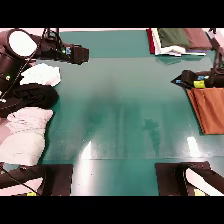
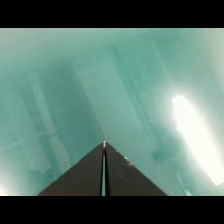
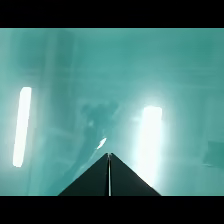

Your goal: Fold the shirts.

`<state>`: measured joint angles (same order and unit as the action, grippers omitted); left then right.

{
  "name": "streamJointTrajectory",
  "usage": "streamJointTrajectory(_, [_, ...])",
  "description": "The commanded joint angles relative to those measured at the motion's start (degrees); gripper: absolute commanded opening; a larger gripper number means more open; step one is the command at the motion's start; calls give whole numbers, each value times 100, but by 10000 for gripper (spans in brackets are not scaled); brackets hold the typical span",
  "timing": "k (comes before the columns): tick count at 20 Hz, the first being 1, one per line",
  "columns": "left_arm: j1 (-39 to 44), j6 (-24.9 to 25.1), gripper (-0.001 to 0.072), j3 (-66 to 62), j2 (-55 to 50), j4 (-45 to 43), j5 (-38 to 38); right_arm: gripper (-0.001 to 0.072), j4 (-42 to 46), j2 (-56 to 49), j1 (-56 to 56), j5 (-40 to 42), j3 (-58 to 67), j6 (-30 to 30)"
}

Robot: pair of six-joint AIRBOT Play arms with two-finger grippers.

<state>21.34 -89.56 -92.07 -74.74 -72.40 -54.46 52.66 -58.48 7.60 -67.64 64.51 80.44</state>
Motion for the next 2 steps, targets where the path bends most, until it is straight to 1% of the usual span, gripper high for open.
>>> streamJointTrajectory(1, [-2, -2, 27, 0, 0, -2, 9, 20, -44, 2, -439, 61, 2, 2])
streamJointTrajectory(2, [-2, -2, 27, 0, 0, -2, 9, 20, -46, 2, -439, 61, 2, 2])
